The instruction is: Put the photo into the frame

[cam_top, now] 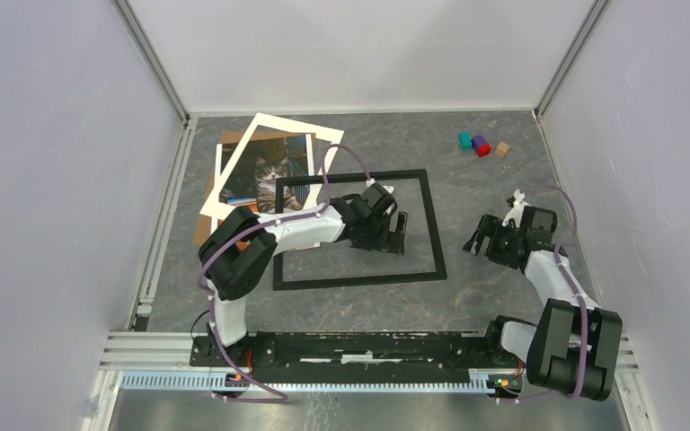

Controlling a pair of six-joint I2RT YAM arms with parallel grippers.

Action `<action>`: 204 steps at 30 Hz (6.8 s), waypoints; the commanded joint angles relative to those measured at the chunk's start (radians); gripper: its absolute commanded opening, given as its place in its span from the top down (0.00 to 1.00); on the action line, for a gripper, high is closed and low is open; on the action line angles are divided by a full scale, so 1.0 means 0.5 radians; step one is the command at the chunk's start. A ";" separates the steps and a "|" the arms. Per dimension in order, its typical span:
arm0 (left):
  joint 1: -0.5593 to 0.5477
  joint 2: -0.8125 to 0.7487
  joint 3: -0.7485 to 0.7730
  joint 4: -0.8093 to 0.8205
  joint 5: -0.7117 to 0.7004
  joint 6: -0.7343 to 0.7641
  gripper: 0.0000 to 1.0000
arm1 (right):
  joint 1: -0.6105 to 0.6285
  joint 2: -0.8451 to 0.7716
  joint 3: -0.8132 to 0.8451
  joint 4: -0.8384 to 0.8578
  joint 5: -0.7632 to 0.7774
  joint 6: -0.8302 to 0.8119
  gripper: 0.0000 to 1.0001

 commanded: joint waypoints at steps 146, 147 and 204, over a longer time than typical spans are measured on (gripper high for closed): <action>-0.232 -0.424 0.332 -0.873 -0.608 0.209 0.07 | 0.398 -0.092 0.096 -0.051 0.588 -0.058 0.03; -0.229 -0.347 0.384 -0.735 -0.463 0.216 0.07 | 0.336 -0.107 0.073 -0.080 0.577 -0.036 0.03; 0.008 0.495 0.411 -0.167 0.065 -0.388 0.09 | 0.153 -0.032 -0.150 -0.190 -0.690 0.186 0.12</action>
